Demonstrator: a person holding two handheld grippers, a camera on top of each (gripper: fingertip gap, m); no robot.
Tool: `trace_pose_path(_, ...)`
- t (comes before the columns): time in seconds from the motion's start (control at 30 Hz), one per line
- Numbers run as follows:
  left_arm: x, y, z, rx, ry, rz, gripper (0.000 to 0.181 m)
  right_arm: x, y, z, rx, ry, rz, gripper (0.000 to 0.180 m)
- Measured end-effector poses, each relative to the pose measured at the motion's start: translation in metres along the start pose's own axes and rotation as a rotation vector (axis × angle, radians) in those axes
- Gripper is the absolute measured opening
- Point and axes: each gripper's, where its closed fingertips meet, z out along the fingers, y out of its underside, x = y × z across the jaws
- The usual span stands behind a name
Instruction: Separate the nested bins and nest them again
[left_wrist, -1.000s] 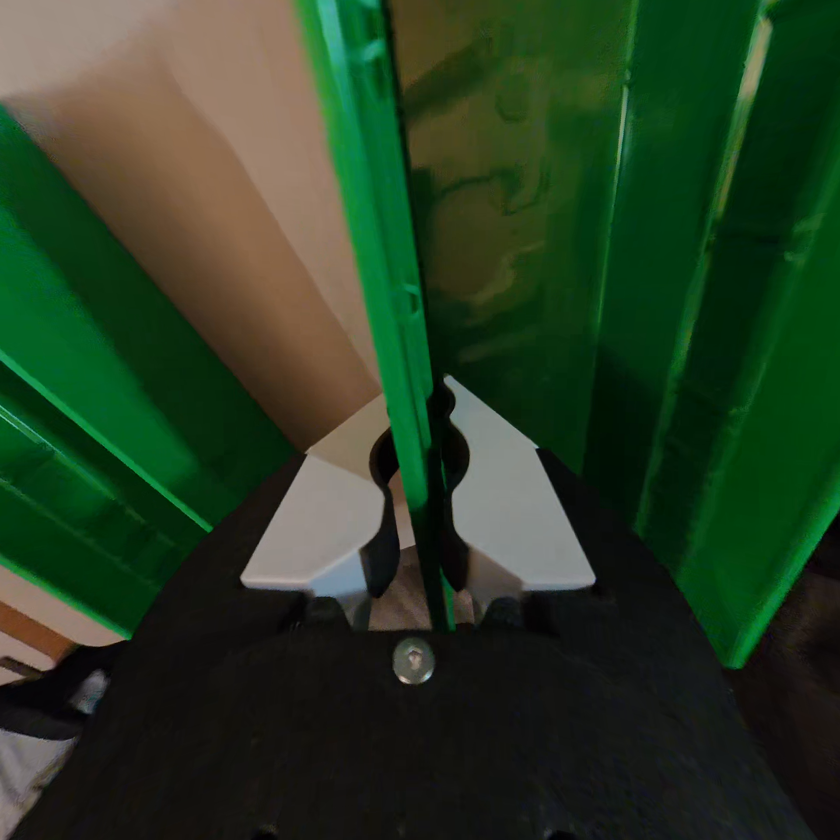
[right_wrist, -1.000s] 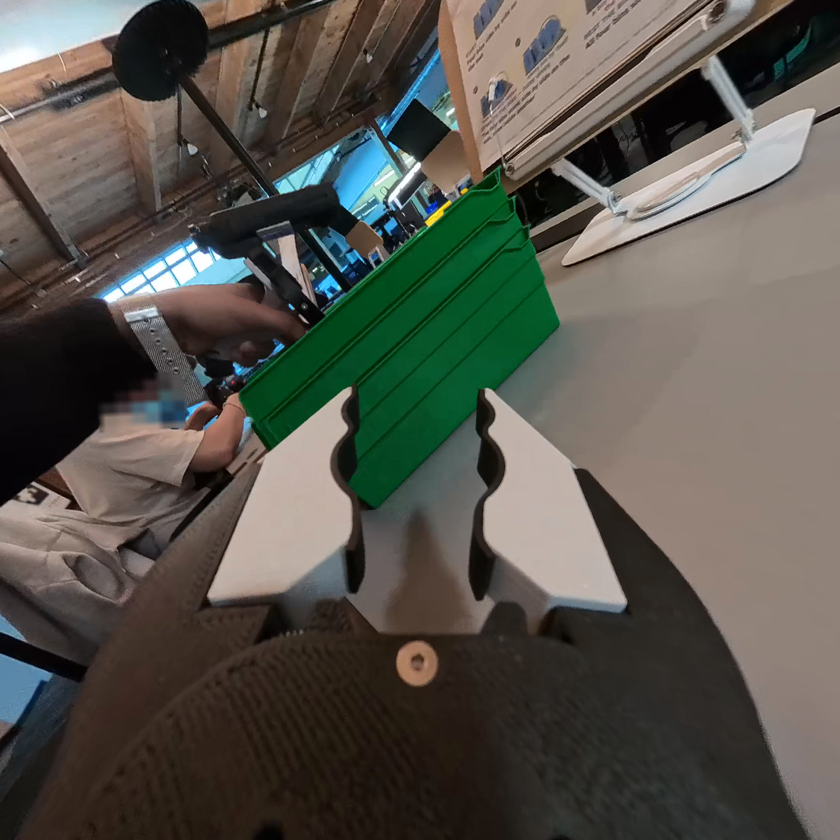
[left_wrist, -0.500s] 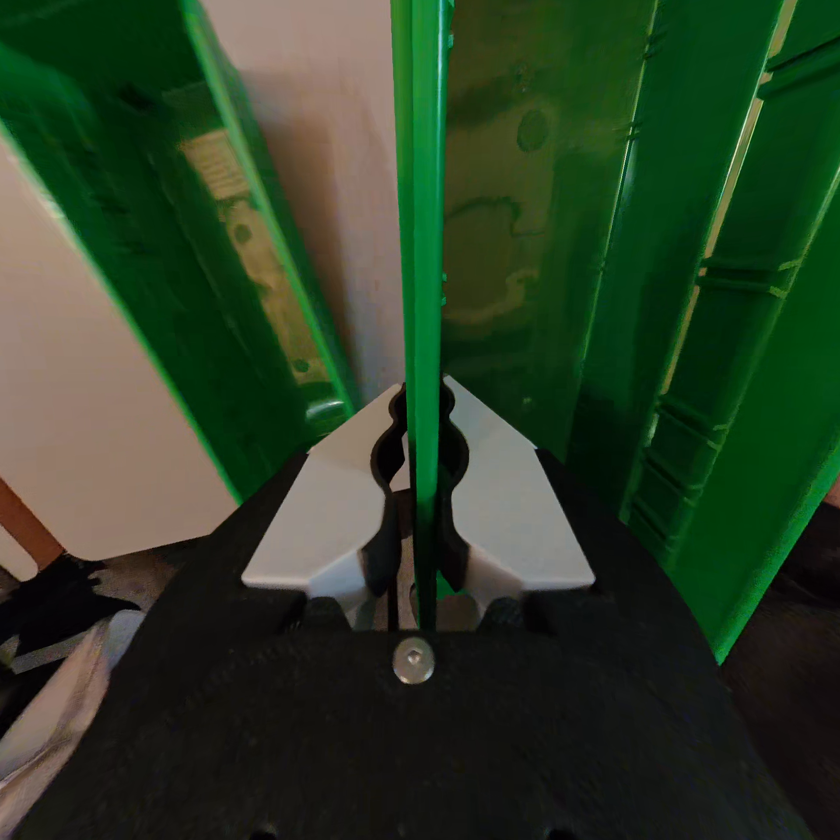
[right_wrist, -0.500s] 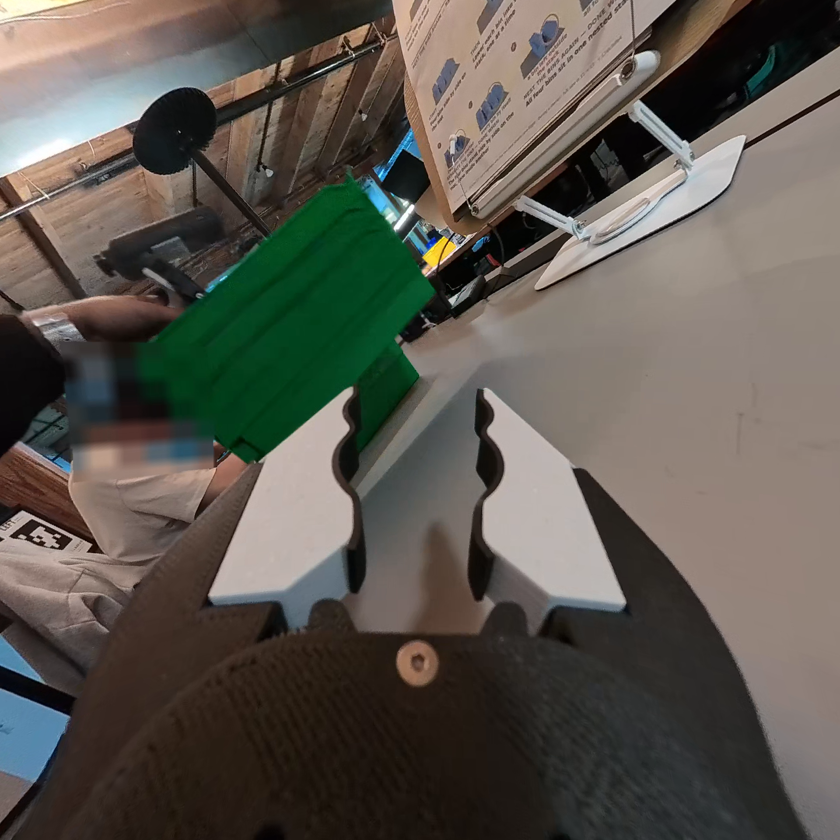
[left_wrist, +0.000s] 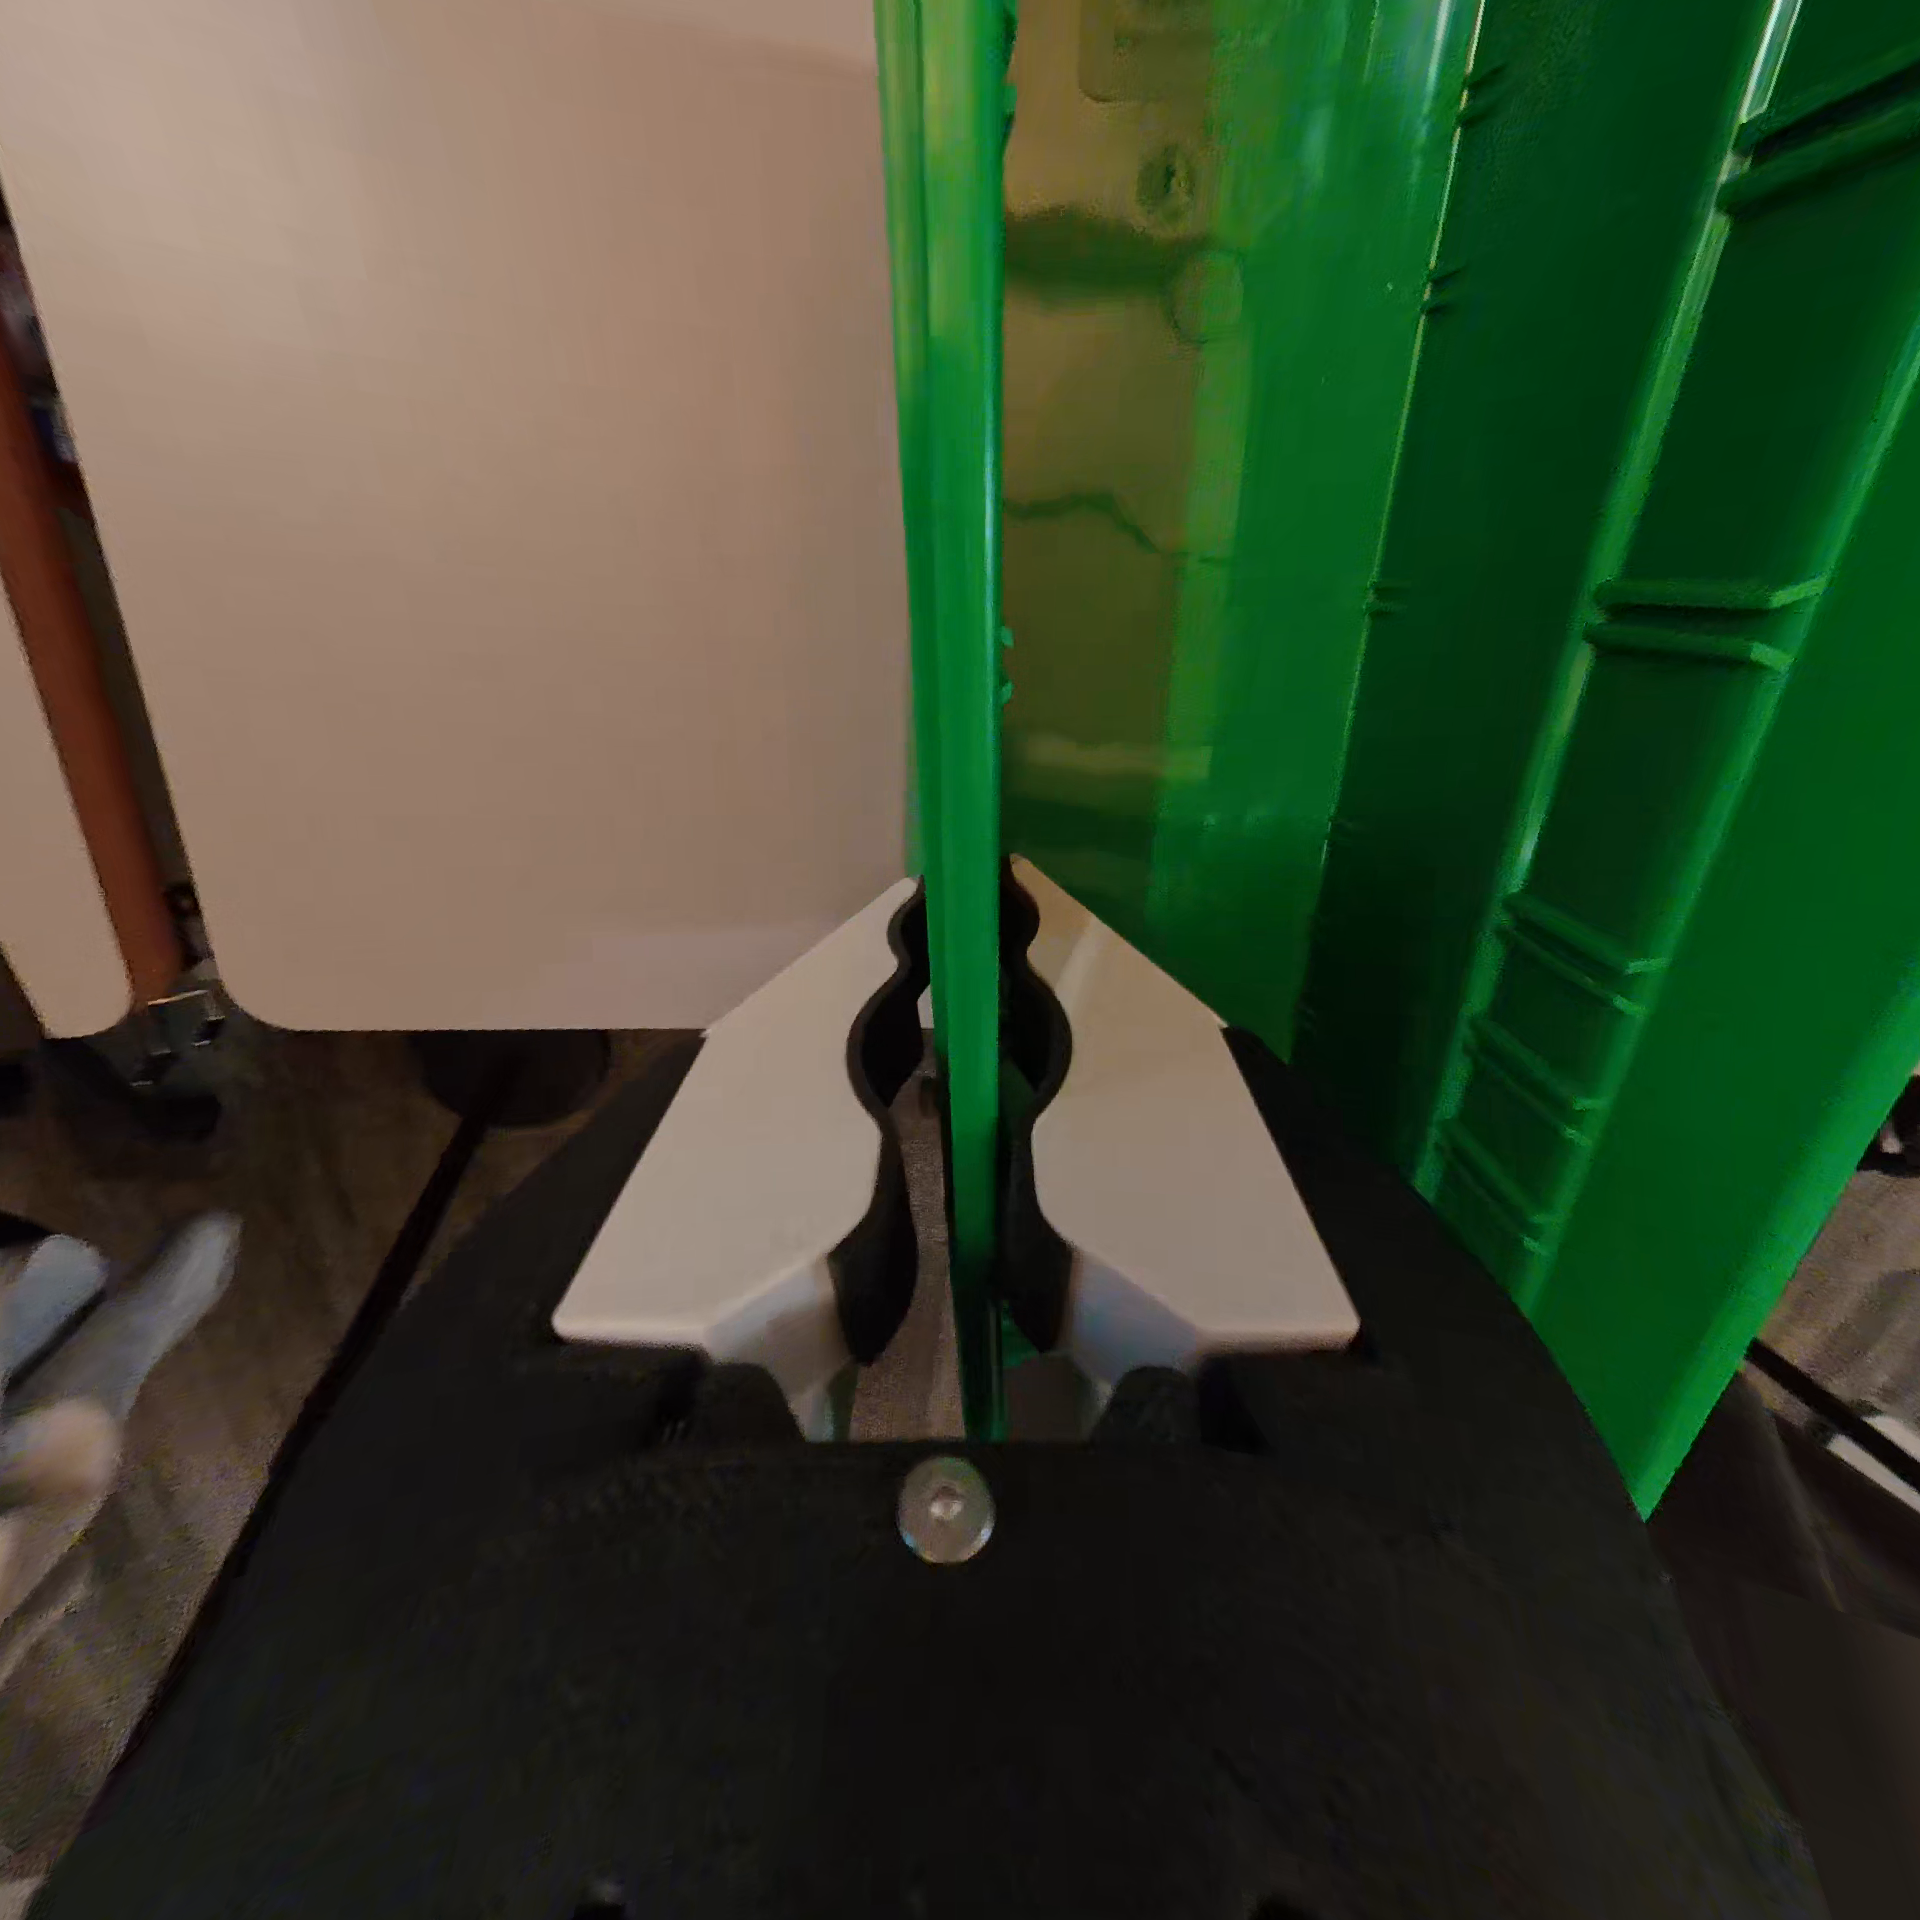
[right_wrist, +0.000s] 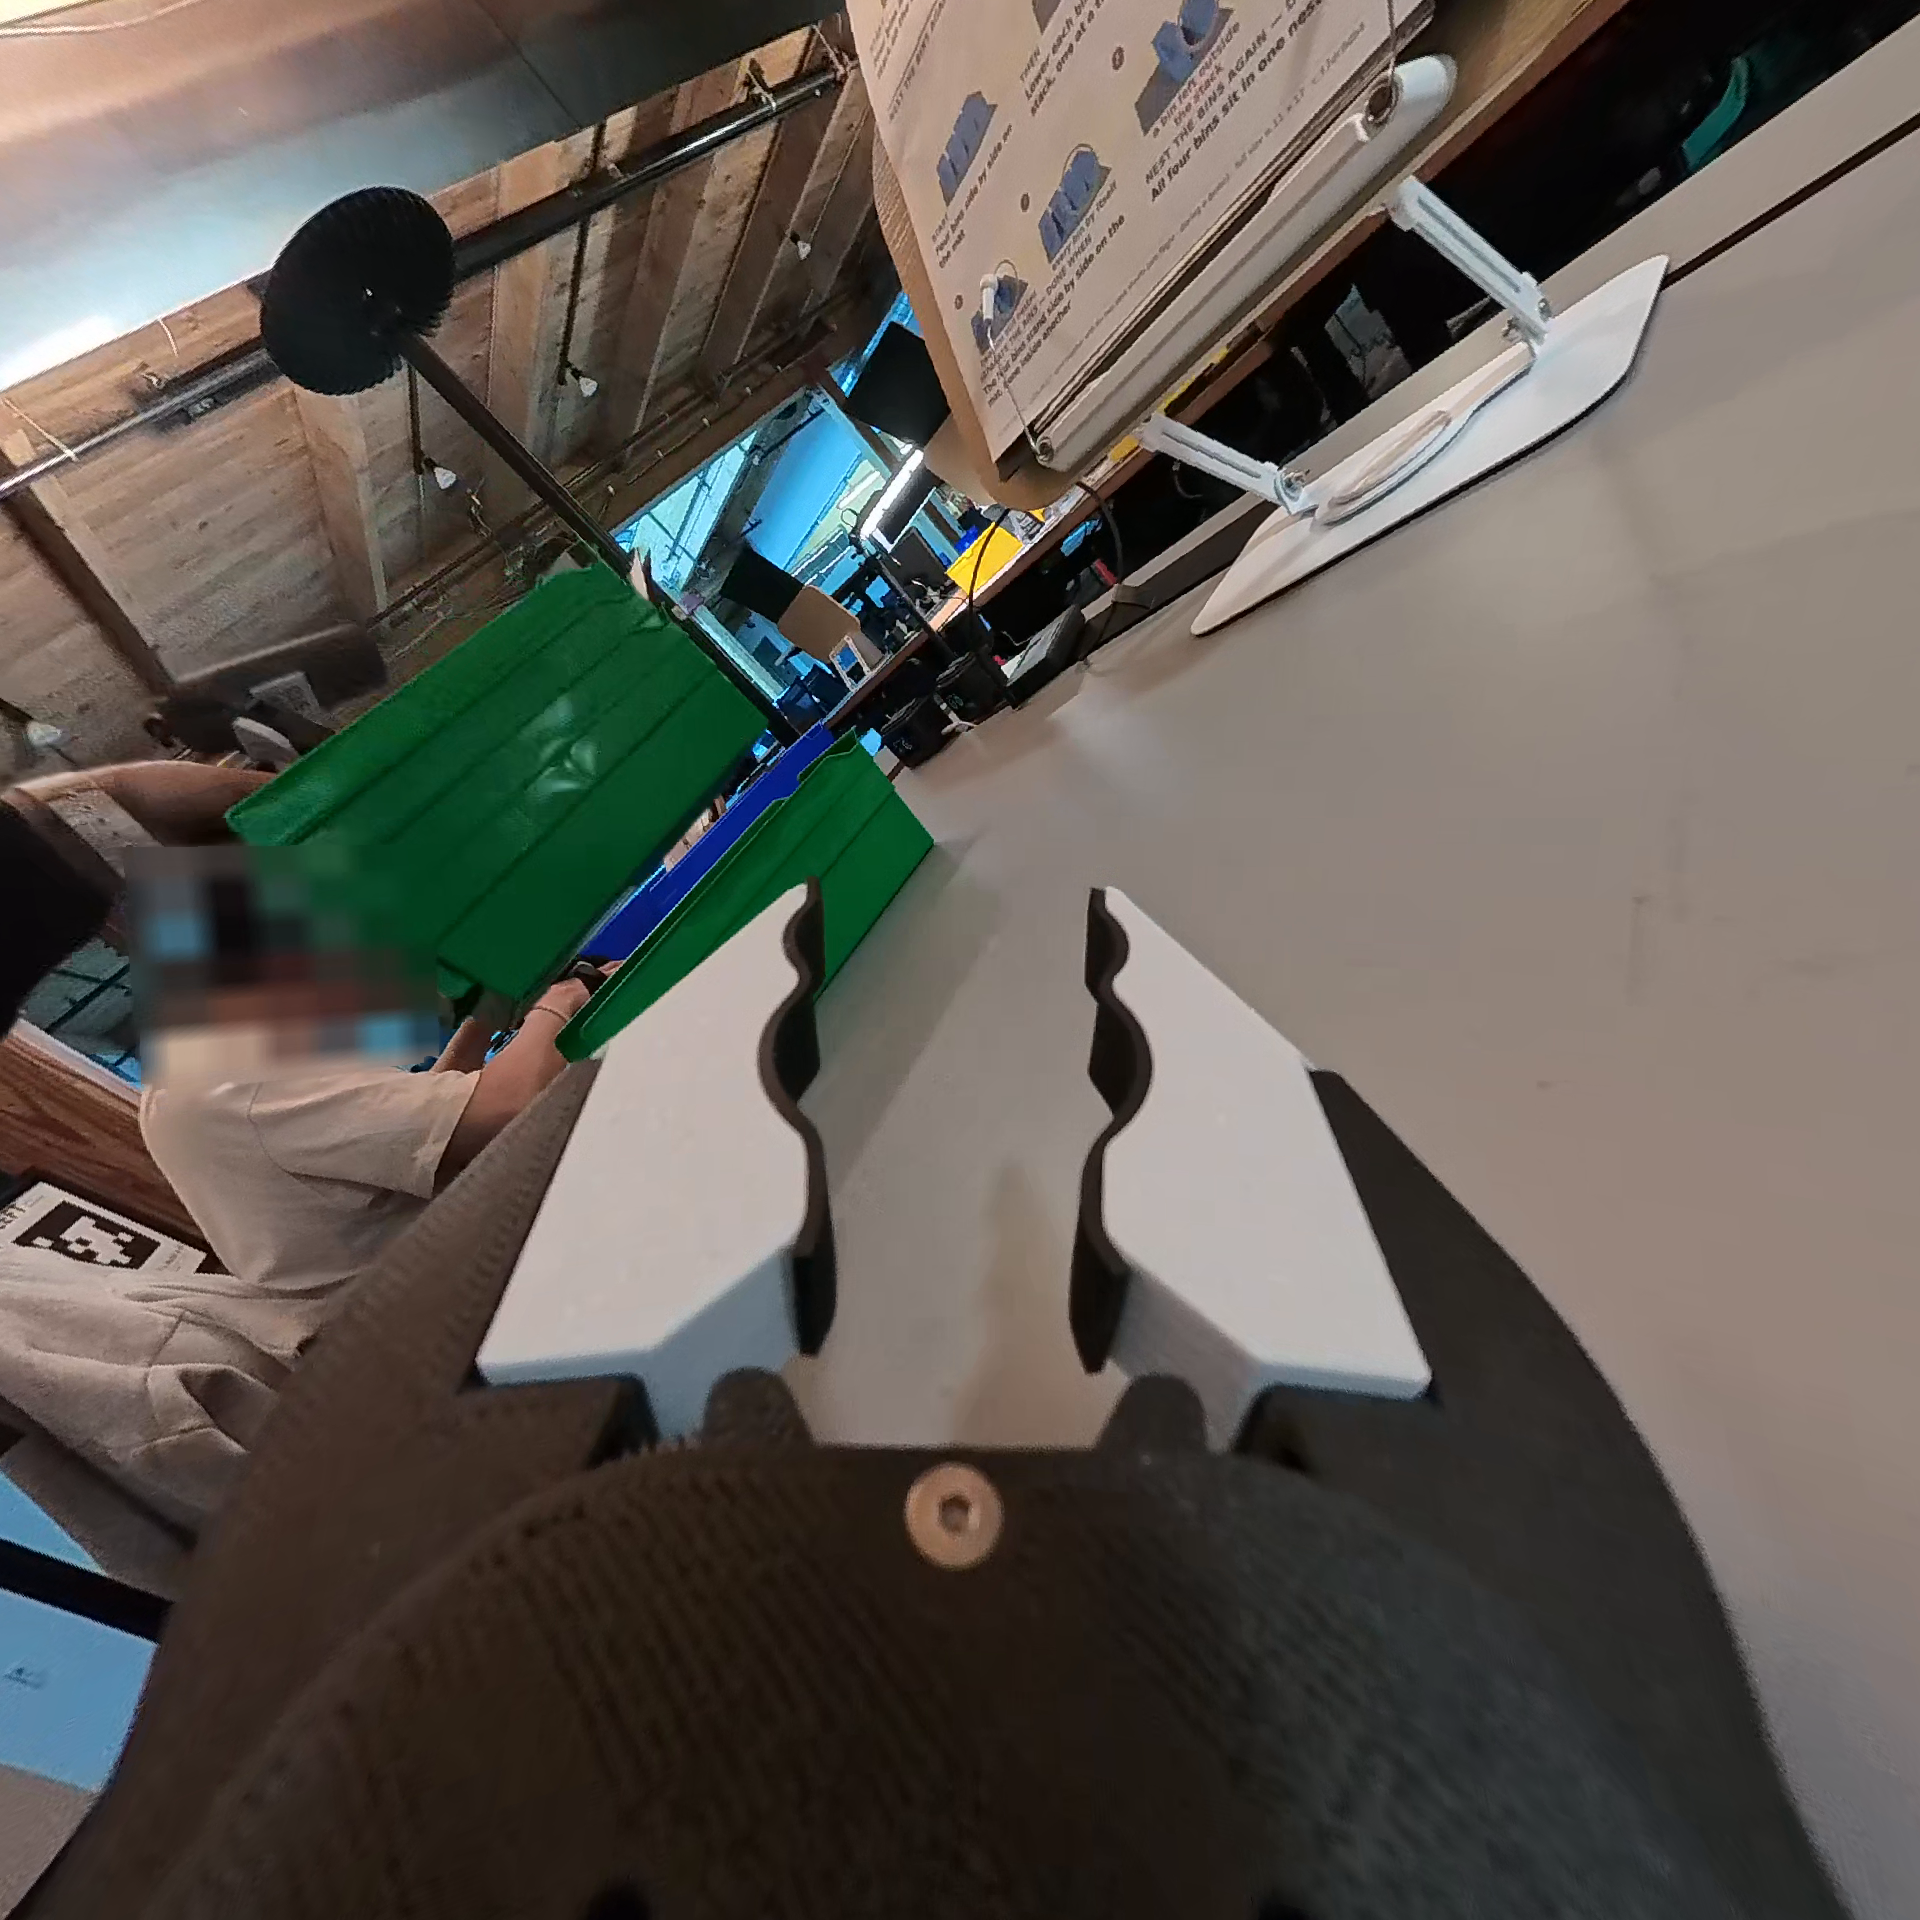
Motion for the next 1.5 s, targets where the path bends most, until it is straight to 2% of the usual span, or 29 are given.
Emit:
trace_pose_path(0.2,-0.006,-0.003,0.023,-0.043,-0.003,0.016,0.011,0.005,0.0,-0.001,-0.001,0.003,0.026,0.05)
trace_pose_path(0.43,0.009,-0.009,0.031,-0.035,0.011,0.067,0.011,0.006,-0.001,-0.003,0.003,-0.005,0.042,0.05)
trace_pose_path(0.67,0.01,-0.004,0.046,-0.073,-0.045,0.112,0.011,0.005,-0.001,-0.005,0.006,-0.018,0.056,0.05)
trace_pose_path(1.03,0.002,-0.006,0.095,-0.035,-0.041,0.148,0.013,0.002,-0.001,-0.007,0.014,-0.035,0.066,0.047)
trace_pose_path(1.17,0.012,-0.005,0.1,-0.025,0.027,0.128,0.026,0.001,0.003,-0.004,-0.004,-0.016,0.029,0.047)
trace_pose_path(1.27,0.012,0.011,0.099,-0.107,0.04,0.161,0.06,0.0,0.005,-0.005,-0.013,0.01,-0.014,0.049)
trace_pose_path(1.4,0.031,-0.009,0.071,0.13,0.1,0.267,0.066,-0.004,0.007,-0.009,-0.037,0.046,-0.089,0.05)
trace_pose_path(1.5,0.046,-0.028,0.03,0.41,0.03,0.428,0.075,-0.026,0.02,-0.006,-0.134,-0.002,-0.16,0.046)
